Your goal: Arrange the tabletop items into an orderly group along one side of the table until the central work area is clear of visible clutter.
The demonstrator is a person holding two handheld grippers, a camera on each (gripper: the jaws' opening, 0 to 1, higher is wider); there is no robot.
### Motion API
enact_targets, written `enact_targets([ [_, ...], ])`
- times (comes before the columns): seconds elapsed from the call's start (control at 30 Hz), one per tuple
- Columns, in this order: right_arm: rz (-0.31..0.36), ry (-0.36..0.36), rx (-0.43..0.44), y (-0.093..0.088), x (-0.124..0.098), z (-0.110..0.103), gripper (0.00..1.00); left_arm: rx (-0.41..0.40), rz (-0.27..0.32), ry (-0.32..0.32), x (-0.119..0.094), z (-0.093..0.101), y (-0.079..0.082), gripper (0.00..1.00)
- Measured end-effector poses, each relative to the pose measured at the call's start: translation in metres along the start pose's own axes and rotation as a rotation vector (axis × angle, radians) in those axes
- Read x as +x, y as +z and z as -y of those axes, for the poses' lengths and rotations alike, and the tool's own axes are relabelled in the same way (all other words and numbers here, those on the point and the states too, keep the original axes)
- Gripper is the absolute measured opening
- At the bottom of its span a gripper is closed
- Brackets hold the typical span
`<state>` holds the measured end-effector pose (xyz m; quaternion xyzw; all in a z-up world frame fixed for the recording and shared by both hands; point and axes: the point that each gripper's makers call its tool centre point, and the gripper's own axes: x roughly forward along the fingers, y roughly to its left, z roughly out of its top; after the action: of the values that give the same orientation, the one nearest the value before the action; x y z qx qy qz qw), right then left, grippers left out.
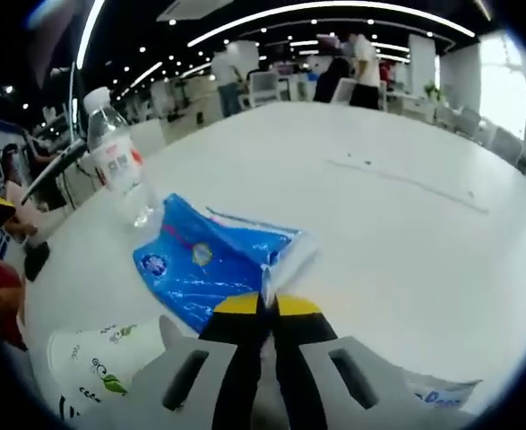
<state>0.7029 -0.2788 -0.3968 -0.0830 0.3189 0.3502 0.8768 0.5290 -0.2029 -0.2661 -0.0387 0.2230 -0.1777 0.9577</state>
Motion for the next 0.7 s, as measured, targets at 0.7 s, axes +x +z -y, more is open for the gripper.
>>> enact_targets([
  [0.7, 0.076, 0.078, 0.104, 0.025, -0.019, 0.000, 0.02, 0.079, -0.049, 0.045, -0.001, -0.004, -0.006, 0.98],
])
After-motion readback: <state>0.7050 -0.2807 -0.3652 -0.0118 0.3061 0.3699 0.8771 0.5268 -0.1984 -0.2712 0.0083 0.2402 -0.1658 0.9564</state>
